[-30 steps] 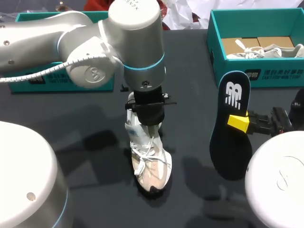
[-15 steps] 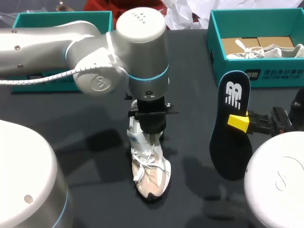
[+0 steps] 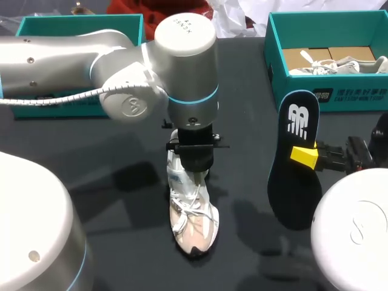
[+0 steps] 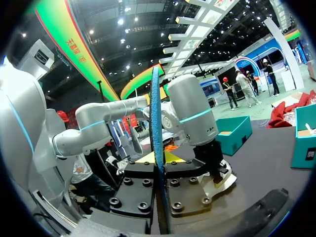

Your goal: Take the shoe out of the shoebox, open the shoe tongue, remove and reinsert the insole, then place the shoe into the shoebox

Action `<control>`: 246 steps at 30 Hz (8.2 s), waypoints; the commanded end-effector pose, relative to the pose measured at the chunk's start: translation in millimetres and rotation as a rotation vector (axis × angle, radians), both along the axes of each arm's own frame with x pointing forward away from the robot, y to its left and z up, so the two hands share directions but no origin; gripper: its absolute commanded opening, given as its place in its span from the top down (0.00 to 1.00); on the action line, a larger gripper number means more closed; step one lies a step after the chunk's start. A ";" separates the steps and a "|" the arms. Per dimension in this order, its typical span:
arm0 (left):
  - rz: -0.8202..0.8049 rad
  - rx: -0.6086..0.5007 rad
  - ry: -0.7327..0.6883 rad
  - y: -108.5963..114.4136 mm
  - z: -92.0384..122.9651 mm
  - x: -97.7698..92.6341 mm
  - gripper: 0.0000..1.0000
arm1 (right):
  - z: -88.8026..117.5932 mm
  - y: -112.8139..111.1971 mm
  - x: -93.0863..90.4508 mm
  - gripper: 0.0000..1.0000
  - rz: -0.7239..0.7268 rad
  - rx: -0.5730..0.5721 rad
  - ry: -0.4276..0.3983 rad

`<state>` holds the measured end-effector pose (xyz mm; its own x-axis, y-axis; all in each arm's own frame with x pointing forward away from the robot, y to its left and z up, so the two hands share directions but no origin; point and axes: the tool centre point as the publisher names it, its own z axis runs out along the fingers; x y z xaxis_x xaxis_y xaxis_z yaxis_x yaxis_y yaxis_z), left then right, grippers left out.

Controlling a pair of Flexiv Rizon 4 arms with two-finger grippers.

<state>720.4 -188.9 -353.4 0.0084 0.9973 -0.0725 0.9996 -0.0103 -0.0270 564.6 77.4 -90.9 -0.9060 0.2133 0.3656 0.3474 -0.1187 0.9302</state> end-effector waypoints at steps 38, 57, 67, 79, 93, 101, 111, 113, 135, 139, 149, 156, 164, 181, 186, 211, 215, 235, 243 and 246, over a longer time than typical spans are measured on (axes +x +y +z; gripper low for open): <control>0.004 -0.105 -0.046 -18.9 23.7 20.2 0.09 | 1.8 1.0 -4.3 1.00 -0.008 -0.004 0.000; -0.056 -0.763 0.107 -13.9 142.9 48.3 0.00 | 1.8 1.0 -4.3 1.00 -0.008 -0.004 0.000; -0.056 -0.763 0.107 -13.9 142.9 48.3 0.00 | 1.8 1.0 -4.3 1.00 -0.008 -0.004 0.000; -0.001 -1.121 -0.028 -15.0 170.4 49.7 0.00 | 1.8 1.0 -4.3 1.00 -0.008 -0.004 0.000; 0.006 -1.152 -0.032 -16.6 173.4 52.3 0.00 | 1.8 1.0 -4.3 1.00 -0.008 -0.004 0.000; -0.042 -1.286 -0.065 -19.6 189.3 57.3 0.00 | 1.8 1.0 -4.3 1.00 -0.008 -0.004 0.000; -0.007 -1.339 -0.082 -16.4 207.7 60.1 0.00 | 1.8 1.0 -4.3 1.00 -0.008 -0.004 0.000; -0.003 -1.352 -0.087 -14.9 210.6 61.7 0.00 | 1.8 1.0 -4.3 1.00 -0.008 -0.004 0.000; 0.061 -1.442 -0.123 -3.3 231.1 77.3 0.00 | 11.3 -4.3 99.4 1.00 -0.070 -0.072 0.413; 0.061 -1.442 -0.123 -3.3 231.1 77.3 0.00 | 11.3 -4.3 99.4 1.00 -0.070 -0.072 0.413; 0.061 -1.442 -0.123 -3.3 231.1 77.3 0.00 | 9.5 -25.0 154.5 1.00 -0.080 -0.145 0.622; 0.061 -1.442 -0.123 -3.3 231.1 77.3 0.00 | 7.7 -27.5 160.2 1.00 -0.076 -0.135 0.648; 0.061 -1.442 -0.123 -3.3 231.1 77.3 0.00 | 10.0 -29.1 166.3 1.00 -0.089 -0.147 0.663; 0.048 -1.446 -0.120 -5.2 232.9 78.5 0.00 | 13.6 -20.4 196.1 1.00 -0.076 -0.253 0.910; 0.041 -1.459 -0.116 -6.6 236.2 78.9 0.00 | 5.2 0.3 224.0 1.00 0.012 -0.242 0.932; 0.009 -1.481 -0.121 -29.1 237.0 73.8 0.00 | -28.8 49.7 274.3 1.00 0.141 -0.094 1.111; 0.027 -1.481 -0.103 -35.6 235.3 77.1 0.00 | -35.0 54.4 280.0 1.00 0.112 -0.065 1.158; 0.088 -1.470 -0.185 -62.0 220.9 86.3 0.02 | -45.0 66.9 281.5 1.00 0.054 0.010 1.217; 0.093 -1.463 -0.195 -67.1 216.7 94.7 0.35 | -46.2 70.6 277.7 1.00 0.075 0.023 1.219; 0.094 -1.464 -0.194 -67.9 216.1 97.2 0.44 | -47.2 72.4 276.9 1.00 0.080 0.024 1.221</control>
